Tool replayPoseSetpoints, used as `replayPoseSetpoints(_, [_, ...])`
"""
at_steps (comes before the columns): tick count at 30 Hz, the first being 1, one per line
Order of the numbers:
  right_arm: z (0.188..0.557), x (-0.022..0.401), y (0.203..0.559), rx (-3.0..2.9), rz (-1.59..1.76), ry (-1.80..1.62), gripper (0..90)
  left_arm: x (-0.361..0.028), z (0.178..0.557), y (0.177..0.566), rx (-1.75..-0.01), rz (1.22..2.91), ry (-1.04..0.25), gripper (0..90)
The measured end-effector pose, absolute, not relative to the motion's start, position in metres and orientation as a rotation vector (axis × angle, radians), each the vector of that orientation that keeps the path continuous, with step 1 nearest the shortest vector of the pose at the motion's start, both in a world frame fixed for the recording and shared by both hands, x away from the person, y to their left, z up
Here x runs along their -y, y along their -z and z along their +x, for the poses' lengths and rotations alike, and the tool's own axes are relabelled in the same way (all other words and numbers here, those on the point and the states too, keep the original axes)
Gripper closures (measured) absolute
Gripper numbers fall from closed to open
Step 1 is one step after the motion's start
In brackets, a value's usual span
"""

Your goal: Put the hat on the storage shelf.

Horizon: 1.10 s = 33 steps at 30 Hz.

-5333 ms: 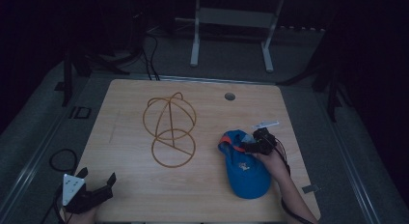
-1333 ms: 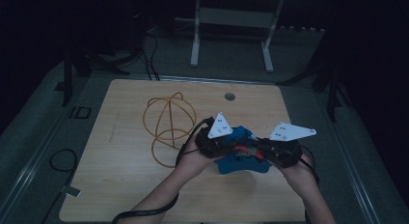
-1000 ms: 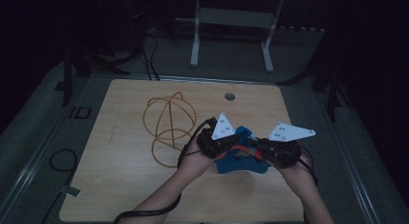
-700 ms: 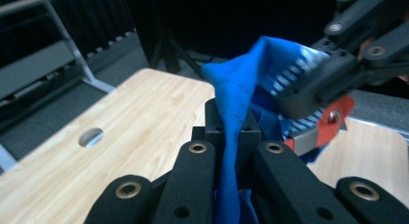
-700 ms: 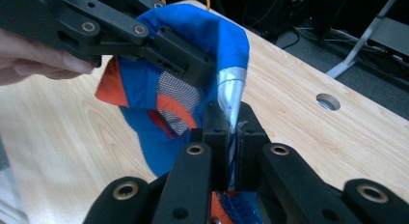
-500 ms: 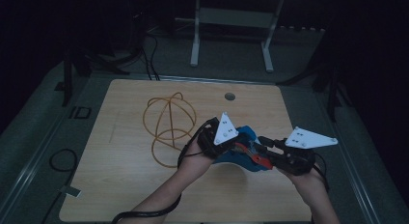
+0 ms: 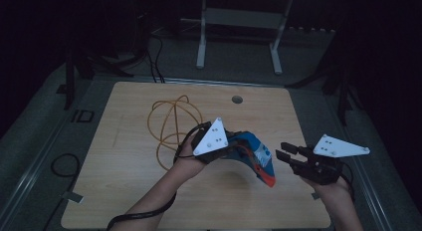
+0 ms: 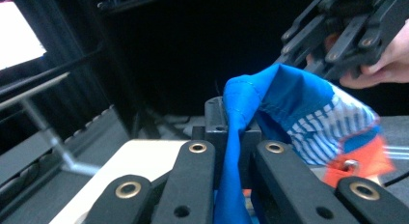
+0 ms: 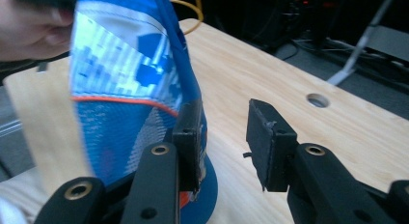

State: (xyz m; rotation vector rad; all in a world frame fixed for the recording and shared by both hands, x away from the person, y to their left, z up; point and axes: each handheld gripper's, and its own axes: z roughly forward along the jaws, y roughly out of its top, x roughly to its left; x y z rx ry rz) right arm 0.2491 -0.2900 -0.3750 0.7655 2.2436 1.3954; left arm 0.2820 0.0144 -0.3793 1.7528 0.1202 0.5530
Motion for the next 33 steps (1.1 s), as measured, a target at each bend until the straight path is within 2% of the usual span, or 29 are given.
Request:
replayPoseSetpoints(5, [0.237,0.282,0.378,-2.297,0.693,-1.454,62.0,-0.020,0.283,0.383,-0.005,1.704,-0.486,89.0])
replayPoseSetpoints(13, [0.223,0.260,0.386,-2.360,0.580,-1.468,51.5,-0.018,0.285,0.385,0.099,1.681,-0.364,88.9])
replayPoseSetpoints(23, [0.224,0.250,0.387,-2.364,0.563,-1.505,49.4,-0.018,0.287,0.387,0.178,1.607,-0.305,88.9])
replayPoseSetpoints(29, [0.224,0.247,0.386,-2.353,0.555,-1.487,62.4,-0.015,0.284,0.386,0.204,1.604,-0.281,88.9])
replayPoseSetpoints(31, [0.224,0.248,0.386,-2.348,0.558,-1.493,62.4,-0.015,0.284,0.386,0.204,1.604,-0.281,88.9])
replayPoseSetpoints(32, [0.224,0.248,0.385,-2.338,0.555,-1.502,76.6,-0.015,0.284,0.387,0.200,1.603,-0.276,88.9])
replayPoseSetpoints(33, [0.223,0.249,0.385,-2.333,0.552,-1.507,80.9,-0.015,0.284,0.387,0.201,1.607,-0.278,88.9])
